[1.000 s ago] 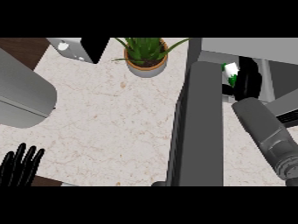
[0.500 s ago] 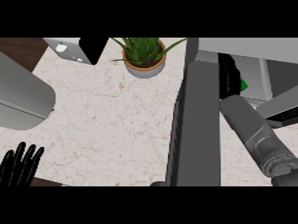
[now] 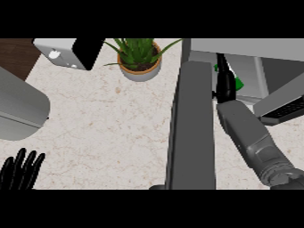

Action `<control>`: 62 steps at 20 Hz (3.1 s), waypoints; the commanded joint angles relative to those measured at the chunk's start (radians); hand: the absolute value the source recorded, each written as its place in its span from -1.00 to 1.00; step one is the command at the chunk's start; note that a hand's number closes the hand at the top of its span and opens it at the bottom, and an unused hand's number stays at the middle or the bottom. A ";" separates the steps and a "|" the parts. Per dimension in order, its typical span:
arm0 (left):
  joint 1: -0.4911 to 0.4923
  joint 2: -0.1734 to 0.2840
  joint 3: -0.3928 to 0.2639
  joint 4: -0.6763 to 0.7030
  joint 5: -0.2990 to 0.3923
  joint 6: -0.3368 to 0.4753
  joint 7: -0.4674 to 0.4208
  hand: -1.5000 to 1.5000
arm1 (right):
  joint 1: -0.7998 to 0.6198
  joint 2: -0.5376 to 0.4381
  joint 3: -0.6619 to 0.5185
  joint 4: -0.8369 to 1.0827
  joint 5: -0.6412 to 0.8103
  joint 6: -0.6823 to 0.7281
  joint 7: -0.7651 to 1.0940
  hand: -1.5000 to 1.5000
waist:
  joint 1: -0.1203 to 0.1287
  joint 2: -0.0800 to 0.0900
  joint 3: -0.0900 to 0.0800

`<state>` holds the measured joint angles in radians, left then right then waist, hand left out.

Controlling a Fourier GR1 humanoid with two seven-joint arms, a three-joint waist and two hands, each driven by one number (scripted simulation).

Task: Pick up the milk, place it into the microwave and close the microwave

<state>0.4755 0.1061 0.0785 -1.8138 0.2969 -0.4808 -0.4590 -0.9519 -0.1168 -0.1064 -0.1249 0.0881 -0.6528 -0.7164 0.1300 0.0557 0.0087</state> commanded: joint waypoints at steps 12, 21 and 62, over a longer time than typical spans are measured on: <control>0.083 -0.018 -0.004 -0.086 0.000 0.021 0.035 -1.00 | 0.193 0.033 -0.120 -0.017 -0.115 0.294 -0.287 -1.00 | -0.064 -0.029 -0.004; 0.056 -0.012 0.008 -0.068 -0.007 0.019 0.068 -1.00 | 0.353 0.052 -0.101 -0.046 -0.106 0.473 -0.413 -1.00 | -0.112 -0.049 -0.007; -0.530 -0.097 -0.389 0.501 -0.538 0.195 0.131 1.00 | 1.051 -0.263 -0.156 -0.615 -0.320 0.925 -0.336 -1.00 | -0.148 -0.055 -0.009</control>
<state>0.0439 0.0052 -0.2904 -1.4031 -0.1947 -0.2651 -0.3732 0.0575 -0.3564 -0.2632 -0.7158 -0.2162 0.1653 -1.0015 -0.0110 0.0005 0.0000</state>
